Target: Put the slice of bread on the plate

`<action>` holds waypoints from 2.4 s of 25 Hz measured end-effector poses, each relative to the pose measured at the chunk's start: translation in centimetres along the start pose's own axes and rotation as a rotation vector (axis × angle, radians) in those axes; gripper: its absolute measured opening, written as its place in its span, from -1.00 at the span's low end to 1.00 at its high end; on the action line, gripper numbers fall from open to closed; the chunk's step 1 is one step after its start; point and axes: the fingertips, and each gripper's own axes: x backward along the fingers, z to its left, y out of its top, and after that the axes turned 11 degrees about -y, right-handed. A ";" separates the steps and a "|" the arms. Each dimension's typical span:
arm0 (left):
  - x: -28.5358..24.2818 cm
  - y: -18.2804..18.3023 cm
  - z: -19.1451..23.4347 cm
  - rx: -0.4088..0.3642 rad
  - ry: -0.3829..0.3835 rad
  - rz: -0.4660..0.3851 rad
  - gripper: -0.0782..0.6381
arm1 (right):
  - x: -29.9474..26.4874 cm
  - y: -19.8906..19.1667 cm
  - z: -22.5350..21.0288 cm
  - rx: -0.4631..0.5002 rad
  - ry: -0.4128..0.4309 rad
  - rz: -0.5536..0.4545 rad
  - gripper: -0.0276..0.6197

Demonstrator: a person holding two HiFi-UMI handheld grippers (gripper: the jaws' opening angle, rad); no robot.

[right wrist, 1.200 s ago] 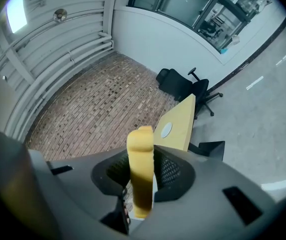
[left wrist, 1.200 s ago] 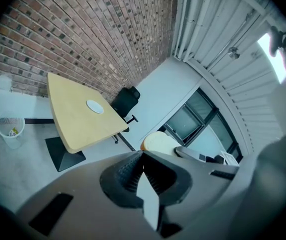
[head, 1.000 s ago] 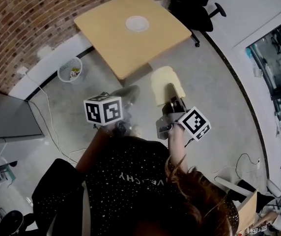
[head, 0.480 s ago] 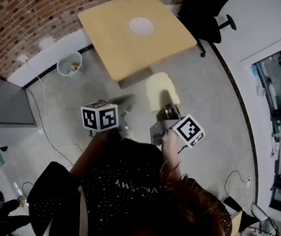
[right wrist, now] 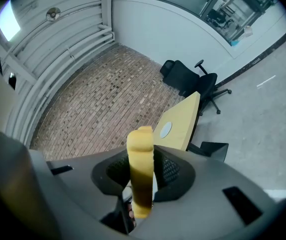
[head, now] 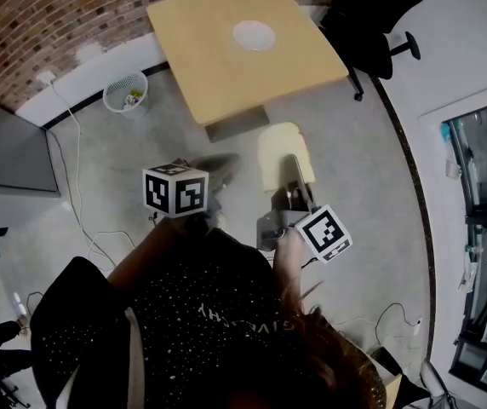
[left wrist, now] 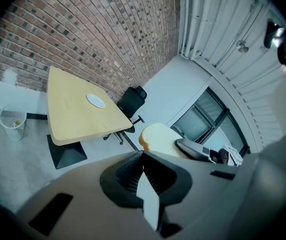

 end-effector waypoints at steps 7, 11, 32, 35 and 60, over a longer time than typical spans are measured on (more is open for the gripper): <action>-0.6 0.4 0.6 0.007 -0.002 -0.003 -0.75 | -0.5 0.3 -1.2 -0.033 -0.018 -0.011 -0.63; -1.7 1.0 1.8 0.047 -0.012 -0.017 -0.76 | -1.8 0.7 -2.0 -0.016 -0.051 0.007 -0.63; -16.1 17.8 14.8 0.250 0.035 -0.134 -0.76 | -24.8 12.5 -1.9 0.041 -0.089 0.173 -0.63; -18.1 20.4 17.0 0.261 0.054 -0.144 -0.75 | -29.0 14.3 -1.8 0.052 -0.089 0.199 -0.63; -20.4 28.5 27.4 0.268 0.354 -0.403 -0.75 | -50.1 14.7 -2.4 0.239 0.023 0.528 -0.63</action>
